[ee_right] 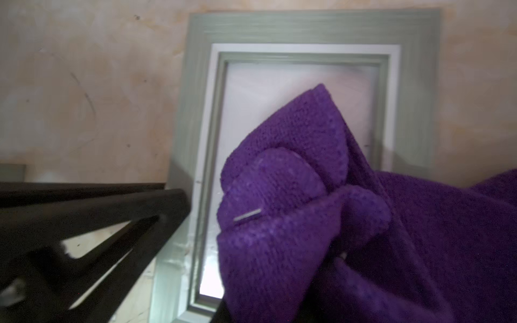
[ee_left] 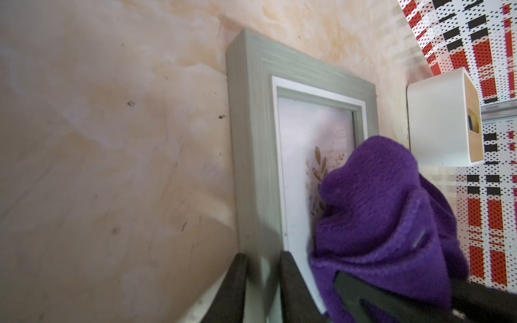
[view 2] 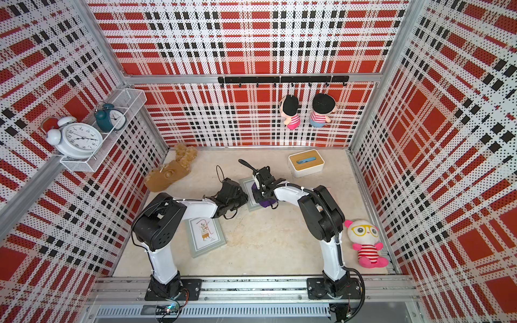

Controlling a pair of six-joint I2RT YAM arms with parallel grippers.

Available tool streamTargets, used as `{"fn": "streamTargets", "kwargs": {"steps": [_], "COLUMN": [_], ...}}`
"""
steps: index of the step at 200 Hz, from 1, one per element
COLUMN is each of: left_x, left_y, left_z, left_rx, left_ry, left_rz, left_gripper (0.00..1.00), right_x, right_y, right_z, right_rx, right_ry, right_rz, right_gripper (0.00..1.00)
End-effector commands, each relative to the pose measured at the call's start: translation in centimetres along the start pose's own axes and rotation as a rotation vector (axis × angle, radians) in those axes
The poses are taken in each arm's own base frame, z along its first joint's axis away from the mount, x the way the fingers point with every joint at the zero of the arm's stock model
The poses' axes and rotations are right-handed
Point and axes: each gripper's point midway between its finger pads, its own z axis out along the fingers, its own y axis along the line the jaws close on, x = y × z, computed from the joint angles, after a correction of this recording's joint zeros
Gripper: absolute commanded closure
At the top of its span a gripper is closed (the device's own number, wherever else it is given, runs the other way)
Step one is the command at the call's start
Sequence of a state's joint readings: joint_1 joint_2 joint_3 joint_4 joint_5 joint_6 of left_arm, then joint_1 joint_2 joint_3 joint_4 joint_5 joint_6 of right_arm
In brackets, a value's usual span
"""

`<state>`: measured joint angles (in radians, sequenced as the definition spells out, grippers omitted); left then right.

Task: Wipe the picture frame with a cloth
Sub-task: Wipe the dirt from the picture frame.

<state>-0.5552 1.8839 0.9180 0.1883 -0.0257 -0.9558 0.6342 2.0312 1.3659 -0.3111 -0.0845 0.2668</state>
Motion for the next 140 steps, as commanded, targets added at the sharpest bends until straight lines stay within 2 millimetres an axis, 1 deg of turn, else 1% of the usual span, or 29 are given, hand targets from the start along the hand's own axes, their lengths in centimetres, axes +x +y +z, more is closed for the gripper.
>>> {"fn": "streamTargets", "kwargs": {"steps": [1,11,23,35,42,52,60,71,82,100,106,112,119,125,131,140], "left_x": [4.4,4.5,4.6,4.5,4.6,4.6,4.6,4.8,5.0,5.2,5.3,5.4,5.4,5.4,5.4,5.4], "left_y": [7.3,7.4,7.6,7.6,7.5,7.5,7.6,7.7,8.0,8.4,8.5,8.5,8.6,8.6,8.6,8.6], "left_z": [0.7,0.8,0.7,0.7,0.7,0.8,0.8,0.9,1.0,1.2,1.2,1.2,1.1,1.1,1.1,1.1], "left_rx": [-0.232,-0.233,-0.237,-0.237,-0.236,-0.235,-0.235,-0.239,-0.246,-0.253,-0.254,-0.255,-0.255,-0.254,-0.253,-0.252], "left_ry": [0.133,0.135,0.135,0.132,0.133,0.133,0.133,0.14,0.146,0.152,0.155,0.155,0.155,0.154,0.155,0.155], "left_rz": [0.011,0.012,0.012,0.011,0.012,0.012,0.012,0.017,0.017,0.018,0.016,0.016,0.016,0.014,0.014,0.014], "left_gripper": [0.76,0.76,0.76,0.76,0.76,0.76,0.76,0.76,0.76,0.76,0.76,0.77,0.77,0.77,0.77,0.77], "right_x": [6.4,6.5,6.7,6.4,6.0,5.5,5.1,4.8,4.9,5.9,6.4,6.7,6.8,6.9,7.0,7.1], "right_y": [0.9,-1.0,-4.4,-7.5,-8.4,-8.9,-8.2,-6.3,-3.5,1.4,2.5,3.2,3.1,2.2,0.9,-1.8], "right_z": [1.4,1.1,0.8,0.3,0.1,0.2,0.4,0.9,1.4,2.0,2.0,2.0,1.7,1.6,1.5,1.3], "right_rx": [-0.042,0.007,0.089,0.165,0.182,0.192,0.169,0.111,0.047,-0.071,-0.105,-0.126,-0.128,-0.107,-0.074,-0.015], "right_ry": [0.174,0.171,0.179,0.166,0.156,0.148,0.146,0.144,0.148,0.171,0.178,0.18,0.172,0.164,0.157,0.156], "right_rz": [0.019,0.038,0.08,0.11,0.114,0.093,0.081,0.062,0.022,-0.025,-0.028,-0.026,-0.013,0.001,0.02,0.061], "right_gripper": [1.0,1.0,1.0,1.0,1.0,1.0,1.0,1.0,1.0,1.0,1.0,1.0,1.0,1.0,1.0,1.0]}}
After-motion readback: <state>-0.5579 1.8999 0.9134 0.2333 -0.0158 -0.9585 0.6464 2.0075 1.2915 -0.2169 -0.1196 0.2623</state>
